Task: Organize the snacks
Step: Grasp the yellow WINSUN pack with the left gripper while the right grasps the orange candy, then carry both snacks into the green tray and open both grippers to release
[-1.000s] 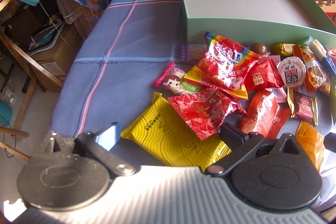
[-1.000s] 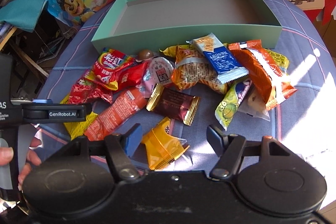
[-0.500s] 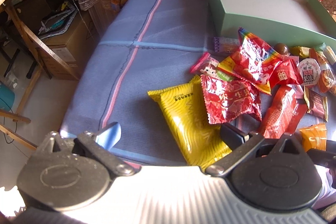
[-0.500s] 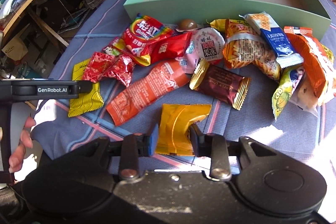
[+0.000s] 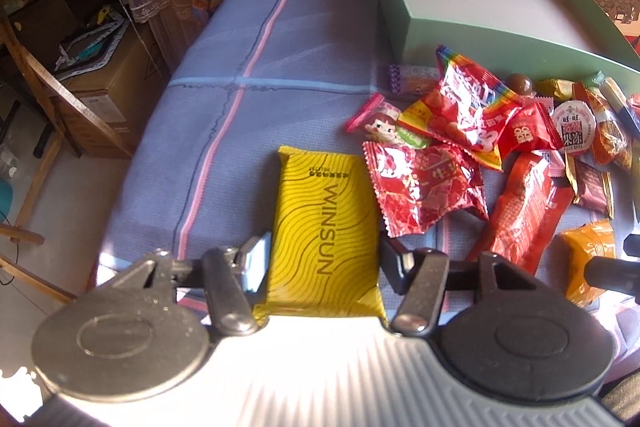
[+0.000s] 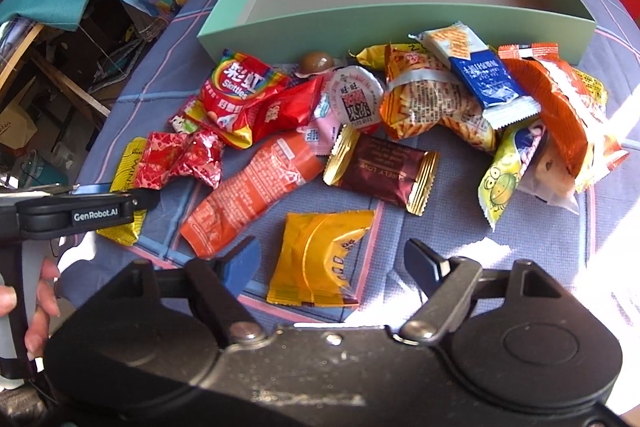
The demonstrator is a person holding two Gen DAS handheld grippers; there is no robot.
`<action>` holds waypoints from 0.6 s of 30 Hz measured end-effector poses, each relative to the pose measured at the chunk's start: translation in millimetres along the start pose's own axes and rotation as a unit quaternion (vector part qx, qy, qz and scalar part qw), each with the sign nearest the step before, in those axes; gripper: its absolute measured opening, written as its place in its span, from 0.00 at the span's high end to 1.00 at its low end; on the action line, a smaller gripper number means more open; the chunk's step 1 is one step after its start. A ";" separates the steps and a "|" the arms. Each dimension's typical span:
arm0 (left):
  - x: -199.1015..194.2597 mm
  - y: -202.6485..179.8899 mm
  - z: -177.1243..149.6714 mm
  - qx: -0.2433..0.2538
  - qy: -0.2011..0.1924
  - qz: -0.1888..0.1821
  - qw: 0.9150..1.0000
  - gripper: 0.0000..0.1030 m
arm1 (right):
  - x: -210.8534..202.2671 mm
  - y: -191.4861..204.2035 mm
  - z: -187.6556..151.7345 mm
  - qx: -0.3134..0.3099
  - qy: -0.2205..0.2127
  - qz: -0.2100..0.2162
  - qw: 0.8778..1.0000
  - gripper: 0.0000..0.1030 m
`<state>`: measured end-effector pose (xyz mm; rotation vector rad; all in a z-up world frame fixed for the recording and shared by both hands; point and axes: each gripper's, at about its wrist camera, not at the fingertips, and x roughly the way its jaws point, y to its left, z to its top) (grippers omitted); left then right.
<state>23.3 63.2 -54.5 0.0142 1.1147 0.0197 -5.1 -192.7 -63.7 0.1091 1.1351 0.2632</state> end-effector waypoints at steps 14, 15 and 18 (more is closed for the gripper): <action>-7.5 18.1 -6.8 -0.004 -0.014 -0.029 0.999 0.49 | -5.6 16.9 -3.8 -0.034 -0.030 -0.007 0.999 0.68; -9.3 17.0 -6.9 -0.004 -0.018 -0.027 0.999 0.49 | -8.9 14.9 -2.3 -0.032 -0.034 -0.007 0.999 0.68; -18.1 19.9 -7.0 -0.007 -0.029 -0.015 0.999 0.49 | -17.9 9.0 2.8 -0.024 -0.048 0.000 0.999 0.68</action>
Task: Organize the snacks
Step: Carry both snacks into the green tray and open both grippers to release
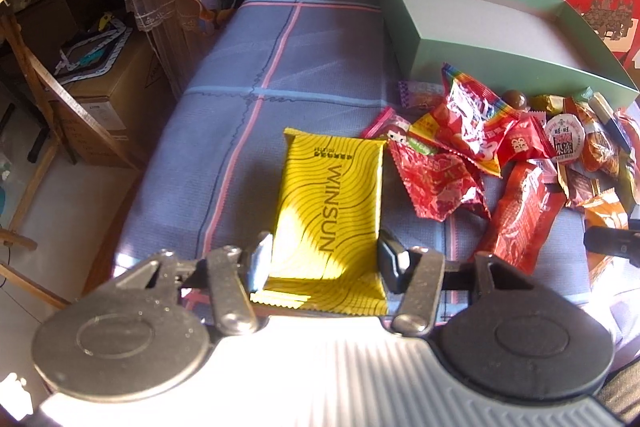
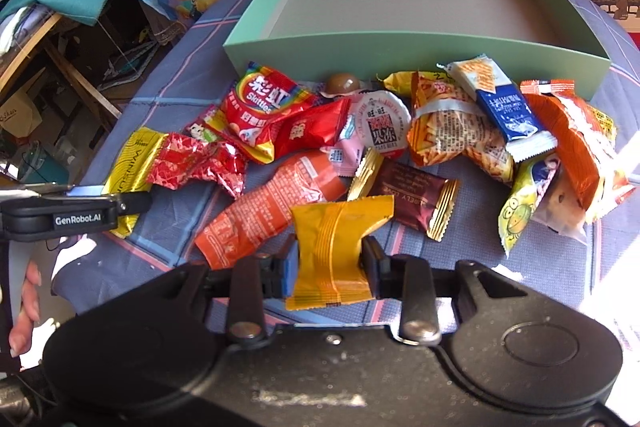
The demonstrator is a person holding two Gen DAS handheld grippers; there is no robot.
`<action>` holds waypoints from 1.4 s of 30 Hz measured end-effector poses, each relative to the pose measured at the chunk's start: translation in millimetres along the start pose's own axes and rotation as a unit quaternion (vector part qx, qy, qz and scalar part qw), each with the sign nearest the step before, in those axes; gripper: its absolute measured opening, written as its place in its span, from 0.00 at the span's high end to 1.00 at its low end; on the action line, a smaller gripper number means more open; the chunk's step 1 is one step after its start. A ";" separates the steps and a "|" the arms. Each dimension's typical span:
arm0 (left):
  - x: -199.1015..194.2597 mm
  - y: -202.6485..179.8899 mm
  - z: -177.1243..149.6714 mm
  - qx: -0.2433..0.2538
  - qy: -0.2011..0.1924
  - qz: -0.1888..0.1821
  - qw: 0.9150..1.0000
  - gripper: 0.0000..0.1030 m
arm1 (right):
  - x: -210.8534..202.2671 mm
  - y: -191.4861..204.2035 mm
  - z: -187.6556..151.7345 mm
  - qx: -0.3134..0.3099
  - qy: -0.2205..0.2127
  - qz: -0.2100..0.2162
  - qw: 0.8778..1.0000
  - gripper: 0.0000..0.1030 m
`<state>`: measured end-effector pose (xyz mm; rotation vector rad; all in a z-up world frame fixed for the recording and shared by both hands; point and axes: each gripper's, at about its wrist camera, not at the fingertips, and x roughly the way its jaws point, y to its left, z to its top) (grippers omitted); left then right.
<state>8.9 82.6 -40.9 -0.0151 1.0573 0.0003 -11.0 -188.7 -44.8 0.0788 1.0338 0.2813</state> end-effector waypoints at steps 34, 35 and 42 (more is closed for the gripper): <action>125.3 -122.7 268.8 0.068 -0.033 -0.055 0.996 0.47 | 126.5 -96.7 294.1 0.086 -0.056 0.045 0.994 0.66; 127.8 -123.2 269.4 0.070 -0.033 -0.050 0.996 0.45 | 132.7 -98.6 298.3 0.093 -0.054 0.049 0.993 0.66; 105.3 -127.2 265.8 0.093 -0.087 -0.009 0.992 0.00 | 121.8 -103.8 300.4 0.113 -0.087 0.044 0.989 0.00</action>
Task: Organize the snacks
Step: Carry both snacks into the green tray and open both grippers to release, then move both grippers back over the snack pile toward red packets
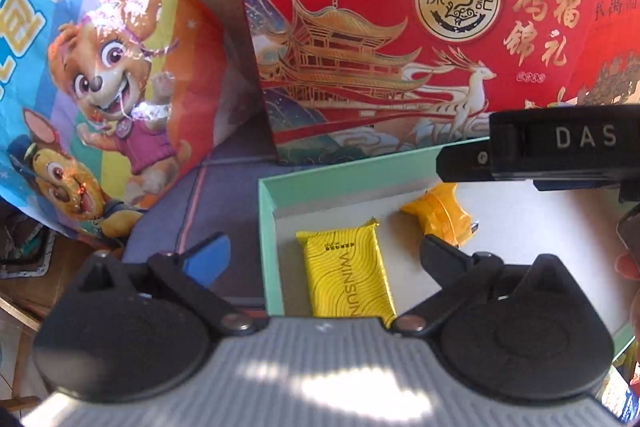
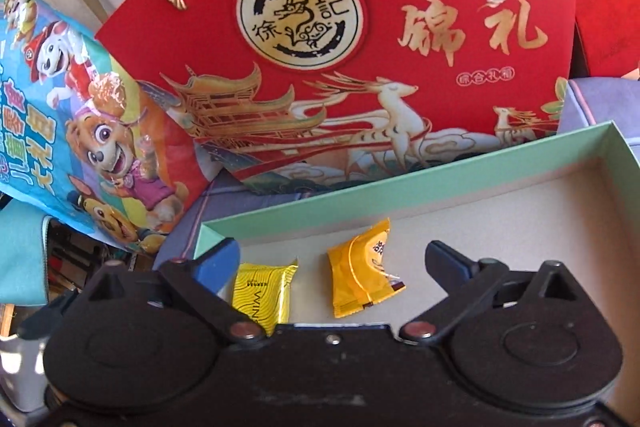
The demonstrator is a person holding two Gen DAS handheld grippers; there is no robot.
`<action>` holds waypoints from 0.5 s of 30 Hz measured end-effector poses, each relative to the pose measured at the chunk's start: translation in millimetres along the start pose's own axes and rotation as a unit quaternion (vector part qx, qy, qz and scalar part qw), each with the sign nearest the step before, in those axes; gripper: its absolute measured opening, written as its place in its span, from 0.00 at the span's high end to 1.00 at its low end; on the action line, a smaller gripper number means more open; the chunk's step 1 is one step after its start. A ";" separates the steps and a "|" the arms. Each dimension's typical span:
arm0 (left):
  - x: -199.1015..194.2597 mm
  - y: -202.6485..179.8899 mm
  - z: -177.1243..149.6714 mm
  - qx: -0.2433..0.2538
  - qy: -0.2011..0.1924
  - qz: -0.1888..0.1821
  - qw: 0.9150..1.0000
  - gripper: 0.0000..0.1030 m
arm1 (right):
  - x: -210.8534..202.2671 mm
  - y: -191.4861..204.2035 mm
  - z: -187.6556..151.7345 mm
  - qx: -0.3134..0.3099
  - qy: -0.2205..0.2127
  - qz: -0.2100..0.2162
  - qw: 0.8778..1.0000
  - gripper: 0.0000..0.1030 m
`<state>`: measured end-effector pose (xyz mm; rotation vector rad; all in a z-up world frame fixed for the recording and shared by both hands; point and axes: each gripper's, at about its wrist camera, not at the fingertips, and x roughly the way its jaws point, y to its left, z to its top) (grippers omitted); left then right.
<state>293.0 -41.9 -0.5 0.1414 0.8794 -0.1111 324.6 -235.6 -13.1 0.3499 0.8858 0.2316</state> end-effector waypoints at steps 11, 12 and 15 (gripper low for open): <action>-52.0 4.0 -34.8 -0.008 0.019 -0.028 0.999 0.00 | -78.7 10.0 -47.0 -0.003 -0.006 -0.031 1.000 0.00; -56.8 3.7 -39.3 -0.006 0.020 -0.031 0.999 0.00 | -86.9 13.8 -55.7 -0.009 -0.004 -0.035 0.999 0.00; -75.9 2.9 -58.5 0.004 0.022 -0.035 0.999 0.00 | -111.8 17.3 -77.3 -0.018 -0.004 -0.042 0.999 0.00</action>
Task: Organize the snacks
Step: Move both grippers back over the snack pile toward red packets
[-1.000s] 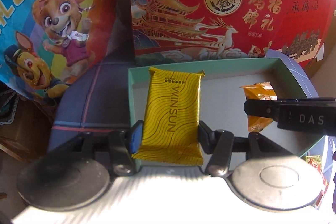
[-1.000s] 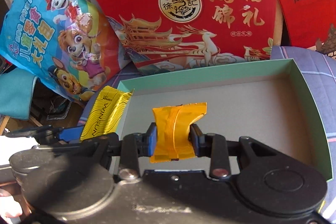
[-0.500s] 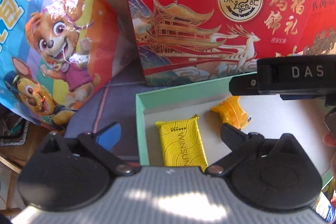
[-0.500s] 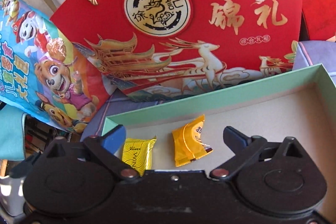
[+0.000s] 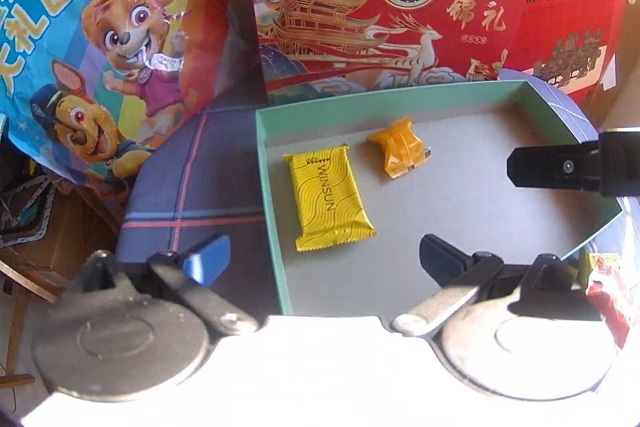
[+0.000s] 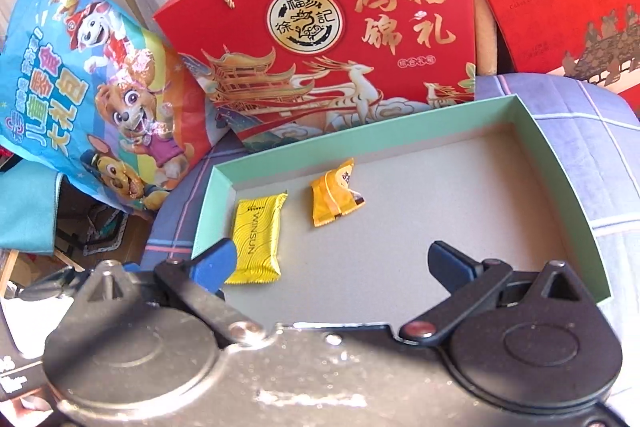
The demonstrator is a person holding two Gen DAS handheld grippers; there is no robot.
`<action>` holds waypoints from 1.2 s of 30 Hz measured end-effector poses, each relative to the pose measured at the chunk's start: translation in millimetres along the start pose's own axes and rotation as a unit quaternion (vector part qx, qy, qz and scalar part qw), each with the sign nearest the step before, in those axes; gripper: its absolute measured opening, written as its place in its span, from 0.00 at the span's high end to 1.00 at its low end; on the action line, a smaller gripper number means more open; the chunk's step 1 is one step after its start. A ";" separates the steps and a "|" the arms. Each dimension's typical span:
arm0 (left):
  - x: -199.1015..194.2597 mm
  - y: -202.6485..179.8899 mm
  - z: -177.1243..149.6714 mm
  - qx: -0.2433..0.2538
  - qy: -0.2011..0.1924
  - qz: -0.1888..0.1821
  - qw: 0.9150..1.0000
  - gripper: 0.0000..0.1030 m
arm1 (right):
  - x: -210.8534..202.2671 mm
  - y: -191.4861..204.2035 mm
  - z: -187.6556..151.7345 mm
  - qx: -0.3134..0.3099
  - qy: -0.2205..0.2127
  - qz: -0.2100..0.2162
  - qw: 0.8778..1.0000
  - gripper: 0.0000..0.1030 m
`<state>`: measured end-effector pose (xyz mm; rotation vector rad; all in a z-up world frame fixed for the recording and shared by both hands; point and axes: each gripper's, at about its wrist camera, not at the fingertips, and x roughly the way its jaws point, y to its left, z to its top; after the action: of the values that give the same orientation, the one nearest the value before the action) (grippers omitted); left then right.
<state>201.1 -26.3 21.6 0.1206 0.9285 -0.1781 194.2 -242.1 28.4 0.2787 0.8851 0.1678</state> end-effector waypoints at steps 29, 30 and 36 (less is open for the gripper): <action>-48.4 51.0 -137.8 -0.033 0.070 0.014 0.997 0.00 | -61.3 -43.4 -135.3 0.041 0.032 0.042 0.998 0.00; -47.5 51.1 -141.0 -0.032 0.073 0.014 0.997 0.00 | -59.8 -46.6 -137.4 0.050 0.032 0.045 0.997 0.01; -36.6 39.6 -150.2 -0.030 0.088 -0.002 0.996 0.00 | -56.0 -46.5 -152.0 0.039 0.043 0.040 0.997 0.24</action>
<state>70.0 43.2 -37.1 0.0793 1.1086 -0.1452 41.8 -275.0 -35.8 0.3832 0.9683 0.2208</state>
